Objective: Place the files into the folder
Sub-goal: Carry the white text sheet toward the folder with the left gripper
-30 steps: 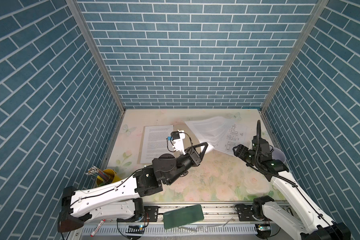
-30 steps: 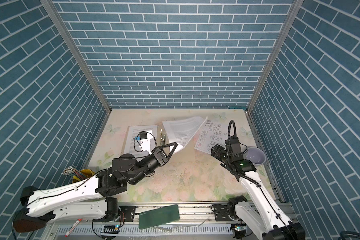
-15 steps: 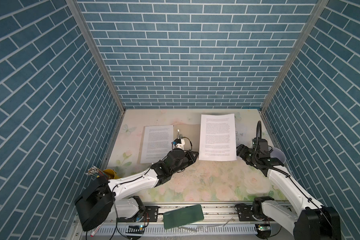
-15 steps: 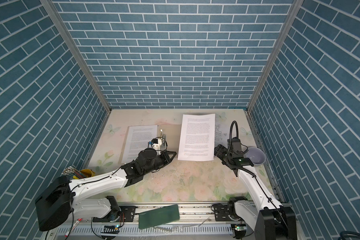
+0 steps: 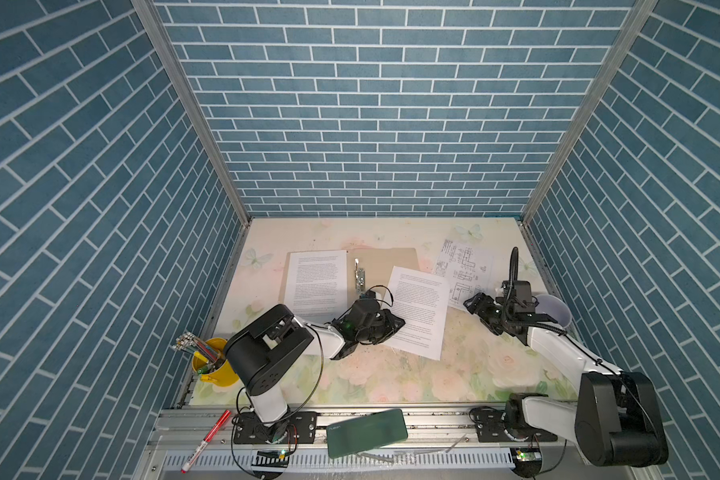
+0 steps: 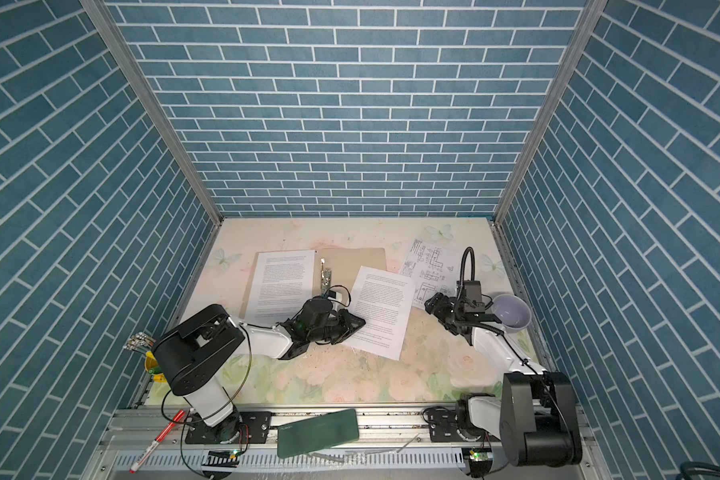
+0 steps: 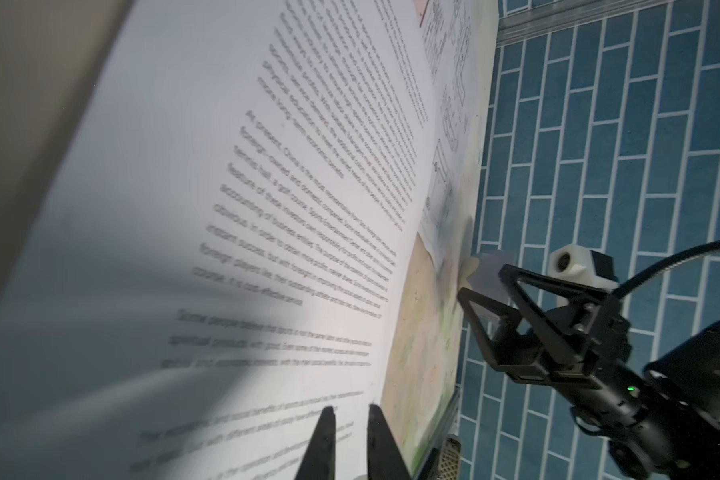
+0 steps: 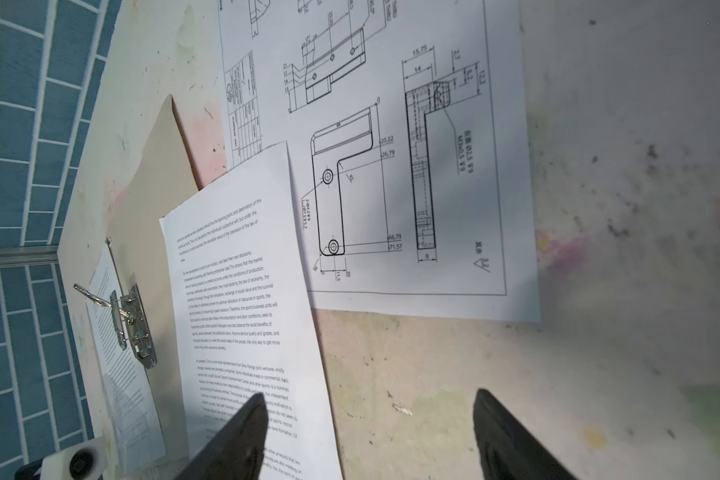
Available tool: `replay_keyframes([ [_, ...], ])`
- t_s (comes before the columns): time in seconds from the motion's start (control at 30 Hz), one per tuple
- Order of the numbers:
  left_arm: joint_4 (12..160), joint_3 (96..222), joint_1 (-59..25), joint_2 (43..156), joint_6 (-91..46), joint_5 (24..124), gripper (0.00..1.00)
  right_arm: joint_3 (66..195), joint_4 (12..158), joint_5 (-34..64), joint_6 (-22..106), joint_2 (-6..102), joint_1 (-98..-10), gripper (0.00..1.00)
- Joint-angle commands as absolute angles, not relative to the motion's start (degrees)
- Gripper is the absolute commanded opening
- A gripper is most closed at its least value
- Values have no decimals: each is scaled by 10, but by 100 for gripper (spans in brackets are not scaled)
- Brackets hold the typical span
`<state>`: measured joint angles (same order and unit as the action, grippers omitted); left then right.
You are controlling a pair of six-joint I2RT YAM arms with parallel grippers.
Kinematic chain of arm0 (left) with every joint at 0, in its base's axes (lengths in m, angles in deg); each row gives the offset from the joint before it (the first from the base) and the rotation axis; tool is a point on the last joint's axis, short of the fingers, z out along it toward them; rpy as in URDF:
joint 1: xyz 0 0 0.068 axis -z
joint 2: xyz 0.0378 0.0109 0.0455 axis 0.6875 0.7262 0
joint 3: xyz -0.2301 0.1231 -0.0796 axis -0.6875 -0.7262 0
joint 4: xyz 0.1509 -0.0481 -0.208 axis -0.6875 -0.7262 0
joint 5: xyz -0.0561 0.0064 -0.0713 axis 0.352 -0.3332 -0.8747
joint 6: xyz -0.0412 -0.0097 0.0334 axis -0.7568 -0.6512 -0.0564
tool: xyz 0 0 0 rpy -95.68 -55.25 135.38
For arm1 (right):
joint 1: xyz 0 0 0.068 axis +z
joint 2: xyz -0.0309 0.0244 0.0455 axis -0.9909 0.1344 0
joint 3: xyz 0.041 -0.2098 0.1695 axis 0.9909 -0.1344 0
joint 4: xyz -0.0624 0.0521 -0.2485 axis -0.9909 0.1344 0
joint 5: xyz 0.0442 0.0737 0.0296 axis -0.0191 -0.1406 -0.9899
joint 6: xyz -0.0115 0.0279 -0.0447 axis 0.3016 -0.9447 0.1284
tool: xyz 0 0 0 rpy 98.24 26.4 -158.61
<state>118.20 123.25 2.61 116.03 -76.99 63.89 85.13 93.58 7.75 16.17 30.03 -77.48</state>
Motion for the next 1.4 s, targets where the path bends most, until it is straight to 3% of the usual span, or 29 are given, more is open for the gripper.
replay_keyframes([
  [0.0,1100,1281,22,1123,-699,629,28,851,902,60,150,315,-776,77],
  [0.17,921,1322,21,1056,-582,689,68,826,850,45,117,330,-770,76],
  [0.27,870,1318,13,1044,-550,708,80,818,829,49,109,338,-750,76],
  [0.47,781,1309,5,1019,-503,756,90,815,785,63,94,378,-711,75],
  [0.63,721,1293,4,991,-475,795,95,824,752,67,92,411,-689,73],
  [1.37,826,1250,2,1075,-486,725,93,808,708,71,66,460,-663,54],
])
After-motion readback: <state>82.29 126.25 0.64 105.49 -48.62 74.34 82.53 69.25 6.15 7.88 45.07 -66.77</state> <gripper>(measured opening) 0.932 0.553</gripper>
